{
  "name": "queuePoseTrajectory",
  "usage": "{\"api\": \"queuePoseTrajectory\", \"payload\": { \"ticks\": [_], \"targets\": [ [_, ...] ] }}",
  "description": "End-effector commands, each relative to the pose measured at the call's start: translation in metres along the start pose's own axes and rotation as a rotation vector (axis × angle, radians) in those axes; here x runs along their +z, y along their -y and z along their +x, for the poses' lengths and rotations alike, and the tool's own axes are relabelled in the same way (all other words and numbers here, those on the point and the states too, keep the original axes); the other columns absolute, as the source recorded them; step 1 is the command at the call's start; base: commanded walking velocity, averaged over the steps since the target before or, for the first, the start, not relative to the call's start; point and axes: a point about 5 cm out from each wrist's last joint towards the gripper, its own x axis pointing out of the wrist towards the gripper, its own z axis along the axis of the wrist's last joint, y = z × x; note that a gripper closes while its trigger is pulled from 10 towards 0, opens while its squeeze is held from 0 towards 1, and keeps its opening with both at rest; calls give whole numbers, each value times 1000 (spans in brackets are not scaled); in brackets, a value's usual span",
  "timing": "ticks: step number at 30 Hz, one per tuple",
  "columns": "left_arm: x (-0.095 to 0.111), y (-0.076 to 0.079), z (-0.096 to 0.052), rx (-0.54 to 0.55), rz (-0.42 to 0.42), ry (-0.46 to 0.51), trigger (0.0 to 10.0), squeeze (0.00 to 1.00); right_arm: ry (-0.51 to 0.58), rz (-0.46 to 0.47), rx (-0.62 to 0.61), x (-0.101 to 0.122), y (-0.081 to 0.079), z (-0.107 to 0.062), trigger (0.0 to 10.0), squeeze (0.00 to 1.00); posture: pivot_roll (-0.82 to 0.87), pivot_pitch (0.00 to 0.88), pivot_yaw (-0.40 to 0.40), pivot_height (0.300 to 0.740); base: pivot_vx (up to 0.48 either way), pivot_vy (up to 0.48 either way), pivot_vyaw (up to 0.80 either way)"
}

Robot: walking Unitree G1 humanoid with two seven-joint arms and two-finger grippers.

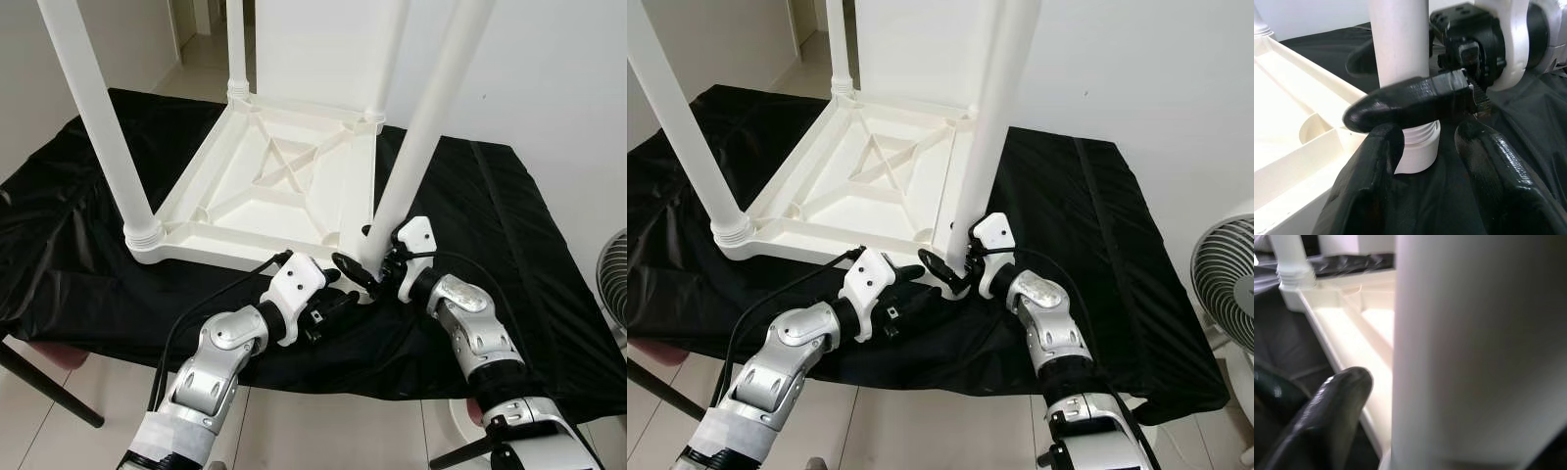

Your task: Building children table

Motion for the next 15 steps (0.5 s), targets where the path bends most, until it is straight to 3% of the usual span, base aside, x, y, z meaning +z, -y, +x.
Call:
{"api": "queuePoseTrajectory", "payload": {
  "ticks": [1, 3, 15],
  "targets": [
    [1, -3, -1, 50, 2, 1, 10000, 0, -46, -9, 38, -6, 0, 0, 392, 0, 150, 0, -78, 740, 0, 0, 0],
    [1, -4, -1, 53, 2, 2, 10000, 0, -57, -2, 49, -7, 1, -1, 0, 0, 150, 0, -78, 740, 0, 0, 0],
    [3, -5, 1, 46, 6, 7, 10000, 0, -58, 37, 61, -17, 6, -11, 0, 0, 134, 0, -65, 740, 0, 0, 0]
  ]
}}
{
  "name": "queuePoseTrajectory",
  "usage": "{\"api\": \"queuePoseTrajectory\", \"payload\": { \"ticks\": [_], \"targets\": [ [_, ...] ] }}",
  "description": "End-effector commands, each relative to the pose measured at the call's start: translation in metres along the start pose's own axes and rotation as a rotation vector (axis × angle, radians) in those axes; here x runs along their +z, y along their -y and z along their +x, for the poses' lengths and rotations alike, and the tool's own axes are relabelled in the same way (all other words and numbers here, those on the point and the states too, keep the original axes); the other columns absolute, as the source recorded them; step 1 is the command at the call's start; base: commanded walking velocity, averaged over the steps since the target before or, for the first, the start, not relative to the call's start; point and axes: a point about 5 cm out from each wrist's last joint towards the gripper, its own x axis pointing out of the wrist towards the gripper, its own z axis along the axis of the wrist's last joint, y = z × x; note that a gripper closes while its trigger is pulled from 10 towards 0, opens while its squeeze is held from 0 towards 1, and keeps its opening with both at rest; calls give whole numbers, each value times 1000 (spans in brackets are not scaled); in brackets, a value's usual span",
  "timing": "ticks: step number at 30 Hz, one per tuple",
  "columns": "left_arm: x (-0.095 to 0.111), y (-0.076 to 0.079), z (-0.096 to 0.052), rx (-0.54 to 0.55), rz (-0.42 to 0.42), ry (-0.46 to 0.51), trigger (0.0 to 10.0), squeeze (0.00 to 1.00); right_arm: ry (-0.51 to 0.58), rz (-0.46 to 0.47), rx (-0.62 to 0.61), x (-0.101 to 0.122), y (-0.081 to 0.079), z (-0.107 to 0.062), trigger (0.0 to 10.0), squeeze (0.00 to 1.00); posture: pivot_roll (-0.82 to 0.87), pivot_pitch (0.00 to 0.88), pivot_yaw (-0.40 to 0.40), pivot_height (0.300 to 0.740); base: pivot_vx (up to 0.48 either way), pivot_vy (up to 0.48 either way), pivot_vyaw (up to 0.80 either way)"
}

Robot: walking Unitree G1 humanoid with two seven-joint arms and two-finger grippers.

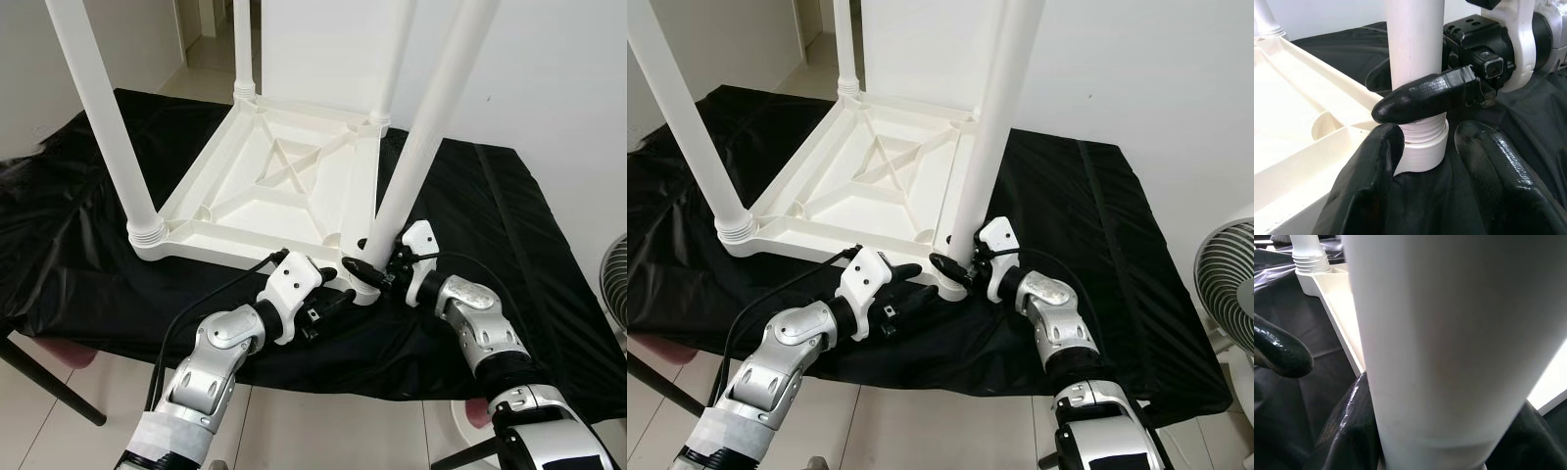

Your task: Building children table

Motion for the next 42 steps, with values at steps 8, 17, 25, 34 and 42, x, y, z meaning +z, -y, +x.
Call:
{"api": "queuePoseTrajectory", "payload": {
  "ticks": [8, 17, 25, 34, 42],
  "targets": [
    [2, -1, 3, 27, -3, 7, 10000, 0, -9, 50, -134, -9, 2, -4, 10000, 0, 123, 0, -58, 740, 0, 0, 0],
    [2, 0, 1, 33, -8, 4, 10000, 0, 0, 86, -369, -9, -1, 5, 10000, 0, 126, 11, -61, 740, 0, 0, 0],
    [2, 0, 1, 34, -8, 4, 10000, 0, 6, 96, -396, -8, -3, 5, 10000, 0, 127, 13, -61, 740, 0, 0, 0],
    [0, 1, -1, 30, -17, -2, 10000, 0, -61, 147, -947, -14, -30, 9, 10000, 0, 126, 33, -52, 740, 0, 0, 0],
    [0, 2, -2, 35, -20, -6, 10000, 0, -47, 153, -928, -9, -32, 11, 10000, 0, 126, 38, -53, 740, 0, 0, 0]
  ]
}}
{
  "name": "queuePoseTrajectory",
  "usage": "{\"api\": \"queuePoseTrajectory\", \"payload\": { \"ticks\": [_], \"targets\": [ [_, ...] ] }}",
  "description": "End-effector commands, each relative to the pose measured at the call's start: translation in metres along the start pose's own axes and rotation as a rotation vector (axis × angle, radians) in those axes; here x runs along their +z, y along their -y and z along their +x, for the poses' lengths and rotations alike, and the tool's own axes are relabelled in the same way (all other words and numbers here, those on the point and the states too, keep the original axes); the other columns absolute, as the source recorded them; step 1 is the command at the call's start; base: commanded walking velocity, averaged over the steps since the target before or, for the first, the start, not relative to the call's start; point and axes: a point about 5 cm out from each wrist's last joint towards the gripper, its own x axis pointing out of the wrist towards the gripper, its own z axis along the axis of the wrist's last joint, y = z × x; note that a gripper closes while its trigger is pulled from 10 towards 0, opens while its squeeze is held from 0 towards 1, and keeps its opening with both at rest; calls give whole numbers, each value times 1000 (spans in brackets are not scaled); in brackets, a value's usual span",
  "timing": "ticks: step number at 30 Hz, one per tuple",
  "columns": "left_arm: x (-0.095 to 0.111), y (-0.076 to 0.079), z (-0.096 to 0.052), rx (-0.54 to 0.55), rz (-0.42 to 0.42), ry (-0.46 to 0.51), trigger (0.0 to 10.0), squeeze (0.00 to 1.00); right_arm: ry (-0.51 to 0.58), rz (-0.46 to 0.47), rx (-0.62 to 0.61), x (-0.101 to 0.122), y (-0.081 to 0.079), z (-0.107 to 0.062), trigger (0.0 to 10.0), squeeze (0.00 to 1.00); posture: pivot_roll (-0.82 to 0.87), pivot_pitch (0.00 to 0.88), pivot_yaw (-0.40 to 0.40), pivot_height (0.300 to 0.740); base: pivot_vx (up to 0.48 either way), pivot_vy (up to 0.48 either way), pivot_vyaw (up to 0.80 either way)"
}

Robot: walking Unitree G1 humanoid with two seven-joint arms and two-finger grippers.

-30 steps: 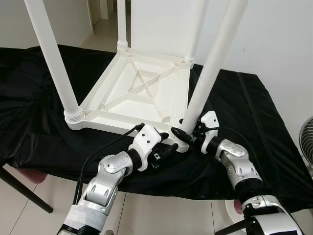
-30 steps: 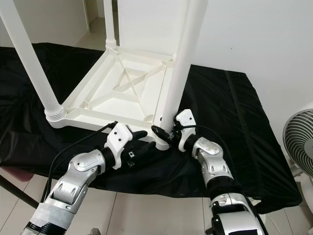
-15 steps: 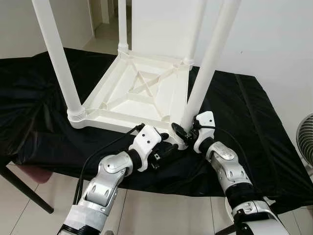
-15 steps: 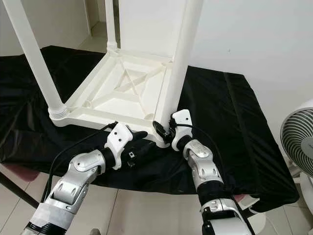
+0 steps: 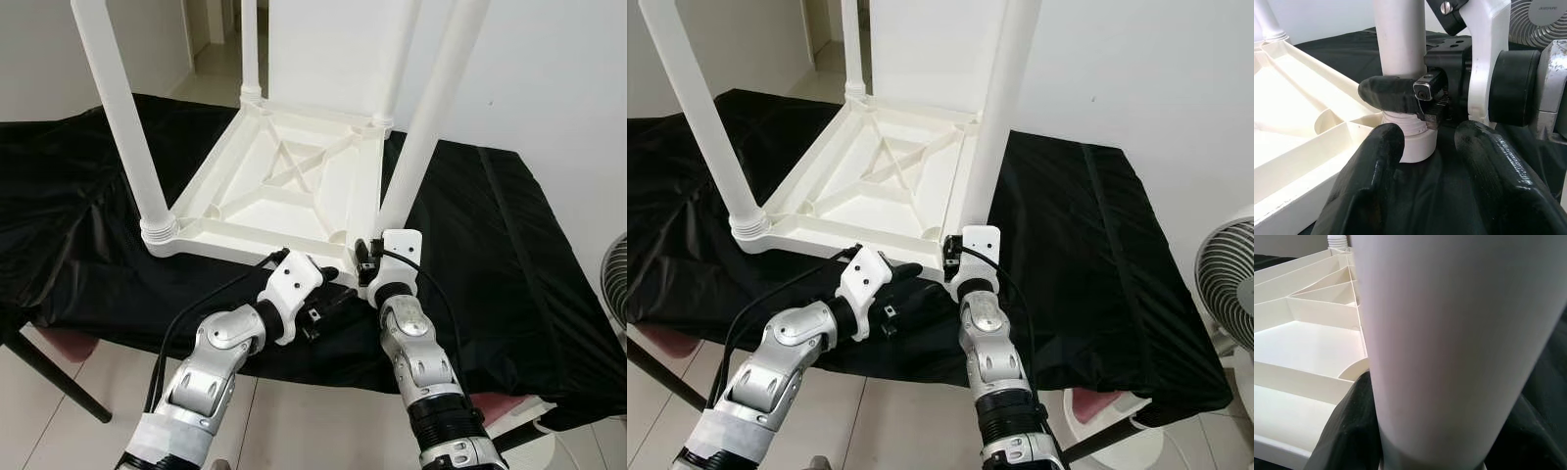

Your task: Building children table

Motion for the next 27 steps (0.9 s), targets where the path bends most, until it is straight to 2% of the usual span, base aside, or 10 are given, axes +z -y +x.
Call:
{"api": "queuePoseTrajectory", "payload": {
  "ticks": [1, 2, 7, 12, 15, 16, 17, 18, 19, 27],
  "targets": [
    [-1, -1, 0, 36, -10, -6, 10000, 0, -53, -31, -67, -9, 14, -2, 10000, 0, 127, 38, -54, 740, 0, 0, 0],
    [-1, 0, 0, 35, -10, -6, 10000, 0, -43, -26, -62, -8, 14, -1, 10000, 1000, 126, 36, -57, 740, 0, 0, 0],
    [0, 0, 1, 37, -11, -4, 10000, 0, -10, 3, -41, 1, 15, -2, 10000, 1000, 124, 34, -59, 740, 0, 0, 0],
    [0, -1, 1, 39, -11, -2, 10000, 0, 43, 74, 150, 15, 20, 2, 10000, 1000, 122, 34, -58, 740, 0, 0, 0],
    [0, -1, 1, 39, -11, -2, 10000, 0, 45, 76, 168, 17, 20, 2, 10000, 1000, 122, 34, -58, 740, 0, 0, 0],
    [0, -1, 1, 38, -10, -2, 10000, 0, 52, 55, 256, 22, 22, 3, 10000, 0, 120, 33, -57, 740, 0, 0, 0],
    [0, -1, 1, 38, -10, -2, 10000, 0, 52, 55, 256, 22, 22, 3, 10000, 0, 120, 33, -57, 740, 0, 0, 0],
    [0, -1, 2, 36, -10, -2, 10000, 0, 72, -21, 496, 29, 28, -1, 10000, 0, 117, 32, -54, 740, 0, 0, 0],
    [1, -1, 2, 35, -10, -1, 10000, 0, 67, -63, 582, 30, 33, -1, 10000, 0, 116, 31, -54, 740, 0, 0, 0],
    [2, -4, 3, 40, -4, 5, 10000, 0, 47, -137, 744, 26, 37, 3, 10000, 0, 121, 22, -58, 740, 0, 0, 0]
  ]
}}
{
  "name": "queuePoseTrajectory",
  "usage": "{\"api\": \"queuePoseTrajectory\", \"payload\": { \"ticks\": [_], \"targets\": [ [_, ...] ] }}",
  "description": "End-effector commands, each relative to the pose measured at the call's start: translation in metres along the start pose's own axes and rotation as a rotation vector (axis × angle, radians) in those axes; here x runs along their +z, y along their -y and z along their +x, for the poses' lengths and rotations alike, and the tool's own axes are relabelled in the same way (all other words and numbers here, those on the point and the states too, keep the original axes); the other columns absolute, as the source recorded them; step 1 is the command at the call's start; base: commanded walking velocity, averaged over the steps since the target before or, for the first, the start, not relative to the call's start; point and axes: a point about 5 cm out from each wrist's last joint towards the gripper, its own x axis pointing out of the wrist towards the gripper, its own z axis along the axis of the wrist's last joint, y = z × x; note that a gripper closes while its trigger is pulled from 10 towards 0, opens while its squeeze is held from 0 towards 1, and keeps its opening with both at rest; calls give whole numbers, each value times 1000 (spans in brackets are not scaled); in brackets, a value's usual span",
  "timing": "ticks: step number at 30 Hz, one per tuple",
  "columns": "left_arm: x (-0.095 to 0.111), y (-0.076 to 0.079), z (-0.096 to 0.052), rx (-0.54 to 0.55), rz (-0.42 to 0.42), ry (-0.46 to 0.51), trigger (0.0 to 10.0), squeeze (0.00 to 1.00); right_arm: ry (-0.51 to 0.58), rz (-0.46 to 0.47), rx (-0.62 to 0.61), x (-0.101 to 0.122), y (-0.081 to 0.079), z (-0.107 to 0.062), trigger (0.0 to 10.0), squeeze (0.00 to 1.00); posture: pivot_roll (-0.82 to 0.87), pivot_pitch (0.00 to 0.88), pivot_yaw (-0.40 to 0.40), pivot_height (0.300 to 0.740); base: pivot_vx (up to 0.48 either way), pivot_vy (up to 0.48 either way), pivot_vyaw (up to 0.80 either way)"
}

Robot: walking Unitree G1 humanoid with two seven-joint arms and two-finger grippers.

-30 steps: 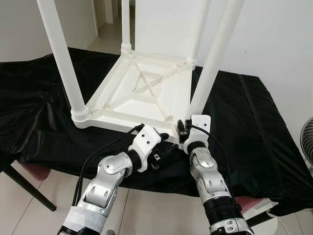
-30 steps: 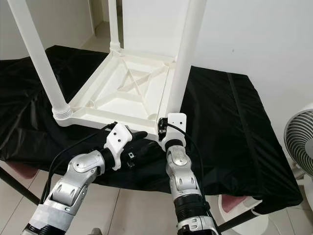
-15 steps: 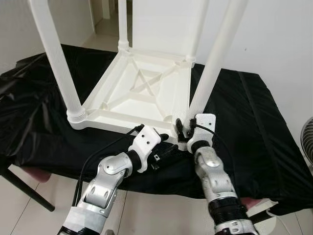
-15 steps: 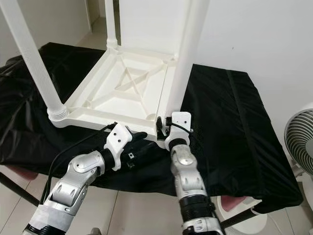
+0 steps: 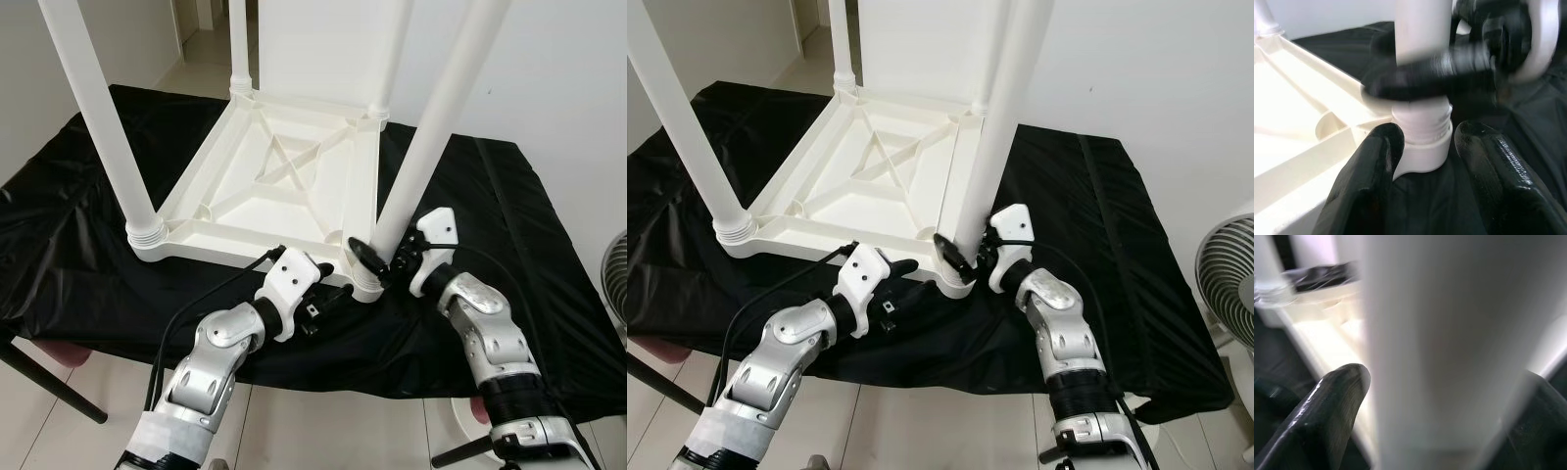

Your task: Building children table

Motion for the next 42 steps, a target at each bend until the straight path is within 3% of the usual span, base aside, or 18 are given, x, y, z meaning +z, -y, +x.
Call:
{"api": "queuePoseTrajectory", "payload": {
  "ticks": [1, 11, 23, 24, 25, 26, 27, 40, 41, 42],
  "targets": [
    [-2, -1, 1, 25, -7, -6, 10000, 0, -13, -21, 30, 0, 3, 1, 10000, 0, 126, 17, -62, 740, 0, 0, 0],
    [-1, -4, 0, 41, 0, -2, 10000, 0, -73, -27, 114, -10, 6, 15, 10000, 0, 146, 11, -71, 740, 0, 0, 0],
    [-1, -2, -1, 33, 0, -7, 10000, 0, -101, -2, 51, -31, 10, 15, 10000, 0, 145, 9, -68, 740, 0, 0, 0],
    [-1, -2, -1, 31, 2, -8, 10000, 0, -97, 7, 37, -33, 11, 15, 4078, 0, 144, 9, -67, 740, 0, 0, 0],
    [-1, -2, -1, 31, 2, -8, 10000, 0, -97, 7, 37, -33, 11, 15, 4078, 0, 144, 9, -67, 740, 0, 0, 0],
    [-1, -2, -1, 30, 2, -8, 10000, 0, -94, 13, 27, -33, 11, 15, 627, 0, 144, 9, -67, 740, 0, 0, 0],
    [-1, -2, -1, 28, 2, -8, 10000, 0, -83, 23, 23, -33, 11, 15, 0, 0, 143, 8, -66, 740, 0, 0, 0],
    [-2, 0, 0, 21, -5, -9, 10000, 0, -53, 17, -3, -34, 17, 11, 0, 0, 137, 17, -67, 740, 0, 0, 0],
    [-2, 0, 0, 21, -6, -9, 10000, 0, -67, 9, -31, -36, 18, 10, 10000, 0, 139, 19, -71, 740, 0, 0, 0],
    [-2, 0, 0, 21, -6, -9, 10000, 0, -67, 9, -31, -36, 18, 10, 10000, 0, 139, 19, -71, 740, 0, 0, 0]
  ]
}}
